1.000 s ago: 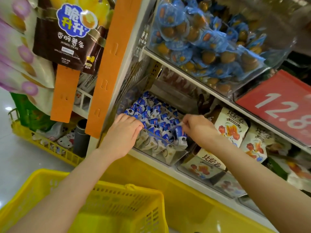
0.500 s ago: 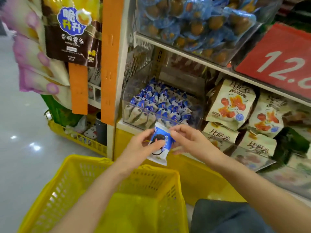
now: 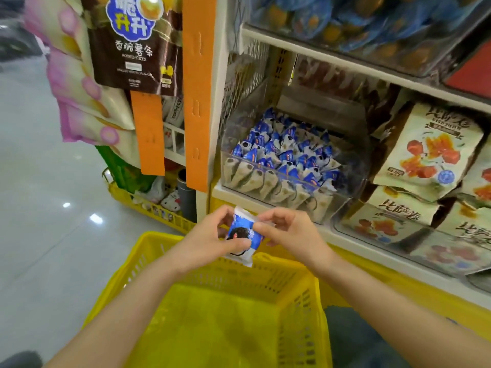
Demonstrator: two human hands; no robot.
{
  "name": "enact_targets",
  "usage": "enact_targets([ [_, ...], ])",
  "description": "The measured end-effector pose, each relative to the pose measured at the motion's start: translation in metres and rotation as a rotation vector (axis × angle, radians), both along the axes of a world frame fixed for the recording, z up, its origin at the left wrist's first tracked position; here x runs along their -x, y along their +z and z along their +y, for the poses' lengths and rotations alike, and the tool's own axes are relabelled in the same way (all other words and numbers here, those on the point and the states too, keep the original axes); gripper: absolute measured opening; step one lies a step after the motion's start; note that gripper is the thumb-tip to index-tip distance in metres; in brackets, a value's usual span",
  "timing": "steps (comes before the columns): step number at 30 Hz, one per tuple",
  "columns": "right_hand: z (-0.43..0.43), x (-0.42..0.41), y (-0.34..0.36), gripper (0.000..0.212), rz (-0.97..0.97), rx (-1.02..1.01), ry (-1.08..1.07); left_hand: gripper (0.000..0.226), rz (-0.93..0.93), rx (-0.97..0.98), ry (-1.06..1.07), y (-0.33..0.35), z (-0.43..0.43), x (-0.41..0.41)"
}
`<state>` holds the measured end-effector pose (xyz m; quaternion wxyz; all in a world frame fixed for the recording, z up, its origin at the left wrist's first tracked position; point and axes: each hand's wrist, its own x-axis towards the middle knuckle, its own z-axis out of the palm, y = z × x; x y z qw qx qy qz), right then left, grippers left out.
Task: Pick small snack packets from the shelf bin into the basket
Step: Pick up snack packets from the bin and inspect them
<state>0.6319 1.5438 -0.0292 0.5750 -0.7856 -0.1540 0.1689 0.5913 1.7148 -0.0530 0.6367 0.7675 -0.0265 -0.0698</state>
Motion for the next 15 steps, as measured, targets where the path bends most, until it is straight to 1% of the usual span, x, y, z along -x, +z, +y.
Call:
enact_targets([
  [2,-0.007,0.006,-0.005,0.013,-0.025,0.050,0.057,0.011,-0.008,0.033,0.019,-0.001,-0.013,0.007],
  [3,-0.011,0.010,-0.007,0.010,-0.040,0.082,0.083,0.008,-0.023,0.022,0.049,-0.002,-0.020,0.010],
  [5,-0.017,0.016,-0.010,0.006,-0.090,0.129,0.095,0.016,-0.052,-0.048,0.132,-0.005,-0.031,0.014],
  [7,-0.019,0.019,-0.009,0.009,-0.165,0.174,0.079,0.020,-0.054,-0.070,0.211,-0.004,-0.039,0.019],
  [10,-0.019,0.024,-0.004,0.009,-0.388,0.319,0.062,0.018,-0.019,0.020,0.300,-0.002,-0.045,0.027],
  [12,-0.016,0.028,-0.002,0.006,-0.492,0.335,0.031,0.010,0.009,0.118,0.289,0.000,-0.044,0.033],
  [13,-0.016,0.030,-0.004,0.006,-0.479,0.292,0.005,0.006,0.012,0.141,0.267,0.002,-0.042,0.036],
  [14,-0.015,0.031,-0.005,0.009,-0.404,0.218,-0.025,0.011,0.010,0.146,0.244,0.002,-0.040,0.039],
  [15,-0.014,0.033,-0.005,0.012,-0.266,0.107,-0.043,0.017,0.011,0.149,0.228,0.002,-0.039,0.042],
])
